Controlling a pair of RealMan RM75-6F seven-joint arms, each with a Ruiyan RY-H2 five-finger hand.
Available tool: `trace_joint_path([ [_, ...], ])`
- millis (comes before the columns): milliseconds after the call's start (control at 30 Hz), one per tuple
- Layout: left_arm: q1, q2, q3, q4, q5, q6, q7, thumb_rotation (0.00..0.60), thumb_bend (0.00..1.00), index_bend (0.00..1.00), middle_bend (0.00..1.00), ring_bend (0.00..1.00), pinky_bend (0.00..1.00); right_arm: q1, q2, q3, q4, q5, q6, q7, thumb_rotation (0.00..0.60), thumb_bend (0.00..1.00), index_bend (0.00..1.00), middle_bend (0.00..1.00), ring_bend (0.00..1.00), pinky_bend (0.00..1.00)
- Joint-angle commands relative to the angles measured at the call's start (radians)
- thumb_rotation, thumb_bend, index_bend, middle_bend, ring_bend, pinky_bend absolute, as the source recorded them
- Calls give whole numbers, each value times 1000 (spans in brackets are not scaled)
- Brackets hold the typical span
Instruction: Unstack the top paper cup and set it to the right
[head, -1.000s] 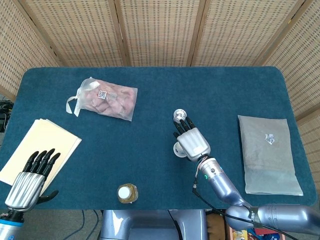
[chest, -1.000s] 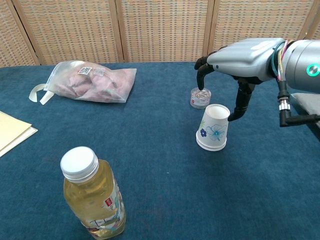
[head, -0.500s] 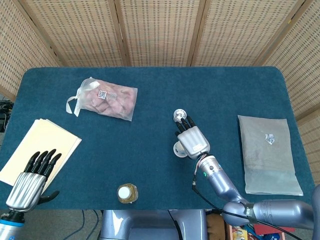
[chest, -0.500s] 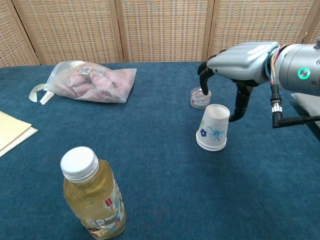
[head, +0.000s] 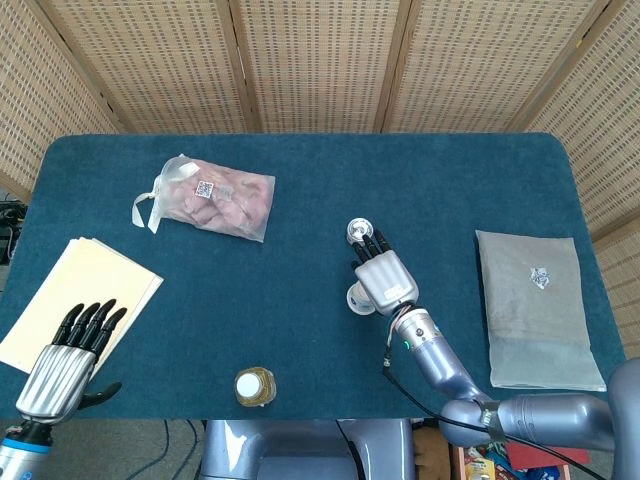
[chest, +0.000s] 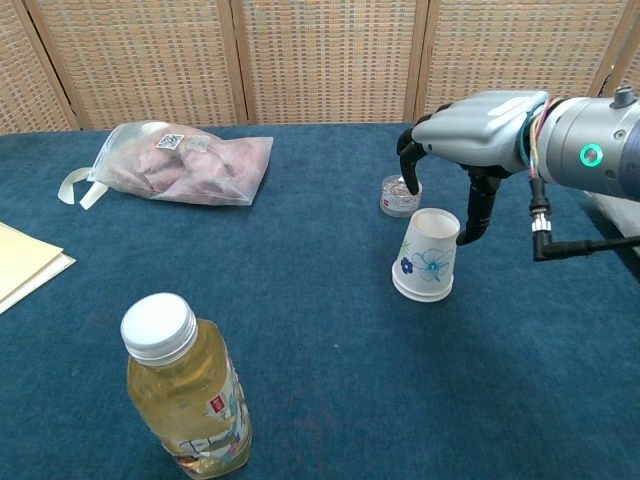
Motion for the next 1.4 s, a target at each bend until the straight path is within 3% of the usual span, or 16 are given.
trace_joint_path([
  [33,0,0,0,1,-1,0,-1,600,161,0,0,0,0,9,-7,-6,11,11,0,-4,600,210,347,122,0,1],
  [533,-3,0,0,-2,-6,-3,3,600,161,0,0,0,0,29,-21,-28,32,17,12,-2,600,223,368,132,0,12],
  [900,-4,-1,0,-1,-6,-3,-1,600,160,0,0,0,0,42,-33,-37,54,30,9,-8,600,351,373,138,0,17],
  [1400,-6,-3,1,-1,-6,-6,0,600,161,0,0,0,0,62,-39,-51,60,49,14,-27,600,361,373,139,0,17],
])
